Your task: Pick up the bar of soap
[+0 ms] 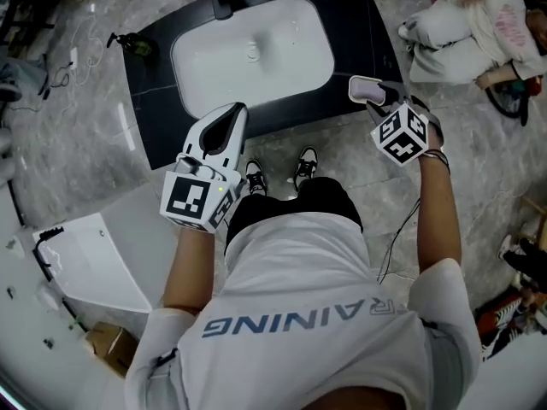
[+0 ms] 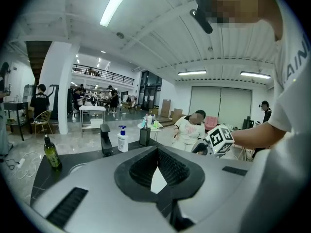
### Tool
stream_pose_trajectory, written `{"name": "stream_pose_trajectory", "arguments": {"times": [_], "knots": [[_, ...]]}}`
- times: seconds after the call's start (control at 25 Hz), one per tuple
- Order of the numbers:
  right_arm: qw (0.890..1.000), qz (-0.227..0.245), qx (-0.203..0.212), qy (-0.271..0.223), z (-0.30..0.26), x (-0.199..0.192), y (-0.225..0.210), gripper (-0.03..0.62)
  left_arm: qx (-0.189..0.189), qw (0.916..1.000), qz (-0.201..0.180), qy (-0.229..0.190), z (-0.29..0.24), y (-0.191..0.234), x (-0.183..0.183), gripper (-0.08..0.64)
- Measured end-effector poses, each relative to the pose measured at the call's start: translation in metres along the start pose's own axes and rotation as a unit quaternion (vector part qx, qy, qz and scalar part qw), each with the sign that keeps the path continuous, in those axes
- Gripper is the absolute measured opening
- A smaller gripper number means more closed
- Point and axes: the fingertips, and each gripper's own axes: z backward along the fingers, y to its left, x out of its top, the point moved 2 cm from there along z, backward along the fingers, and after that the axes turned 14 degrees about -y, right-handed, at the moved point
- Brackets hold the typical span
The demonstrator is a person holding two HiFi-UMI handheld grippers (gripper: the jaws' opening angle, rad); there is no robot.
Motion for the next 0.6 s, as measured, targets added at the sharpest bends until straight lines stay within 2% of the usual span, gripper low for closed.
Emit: {"name": "stream_pose_trajectory", "arguments": {"times": [0.12, 0.28, 0.44, 0.6], "knots": [[0.998, 0.035, 0.037, 0.037, -0.028, -0.023, -0.005, 0.178, 0.012, 0.9998, 0.004, 0.014, -0.006, 0.0, -0.013, 0.0], [0.992, 0.061, 0.096, 0.055, -0.049, -0.035, -0.003, 0.178, 0.031, 0.9989, 0.013, 0.034, -0.004, -0.003, -0.028, 0.0], [0.983, 0.084, 0.145, 0.079, -0.065, -0.044, 0.002, 0.178, 0.017, 0.9993, 0.012, 0.032, -0.003, -0.012, -0.034, 0.0], [0.978, 0.086, 0.168, 0.087, -0.076, -0.045, 0.001, 0.181, 0.011, 0.9994, 0.009, 0.032, -0.003, -0.018, -0.039, 0.0]]}}
